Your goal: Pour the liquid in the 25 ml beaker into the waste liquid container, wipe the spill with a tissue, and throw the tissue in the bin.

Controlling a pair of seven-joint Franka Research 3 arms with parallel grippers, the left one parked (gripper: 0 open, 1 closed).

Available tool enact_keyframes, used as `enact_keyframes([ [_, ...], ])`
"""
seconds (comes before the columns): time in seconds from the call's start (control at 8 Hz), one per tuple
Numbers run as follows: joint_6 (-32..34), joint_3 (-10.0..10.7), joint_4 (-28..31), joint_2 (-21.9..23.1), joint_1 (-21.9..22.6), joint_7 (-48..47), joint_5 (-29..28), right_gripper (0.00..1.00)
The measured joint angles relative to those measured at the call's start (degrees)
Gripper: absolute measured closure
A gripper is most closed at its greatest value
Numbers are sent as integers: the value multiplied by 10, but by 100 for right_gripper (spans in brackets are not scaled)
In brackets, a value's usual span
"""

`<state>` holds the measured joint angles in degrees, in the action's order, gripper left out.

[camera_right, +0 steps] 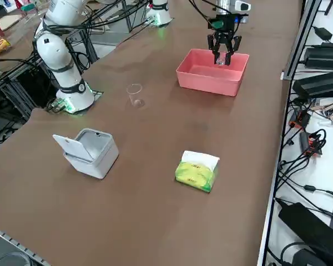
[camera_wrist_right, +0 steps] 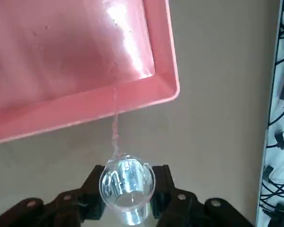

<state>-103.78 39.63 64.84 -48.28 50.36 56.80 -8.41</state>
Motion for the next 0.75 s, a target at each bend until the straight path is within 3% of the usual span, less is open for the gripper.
enact_keyframes([
  [0.75, 2, 0, -4, -10, 22, -12, 22, 52],
])
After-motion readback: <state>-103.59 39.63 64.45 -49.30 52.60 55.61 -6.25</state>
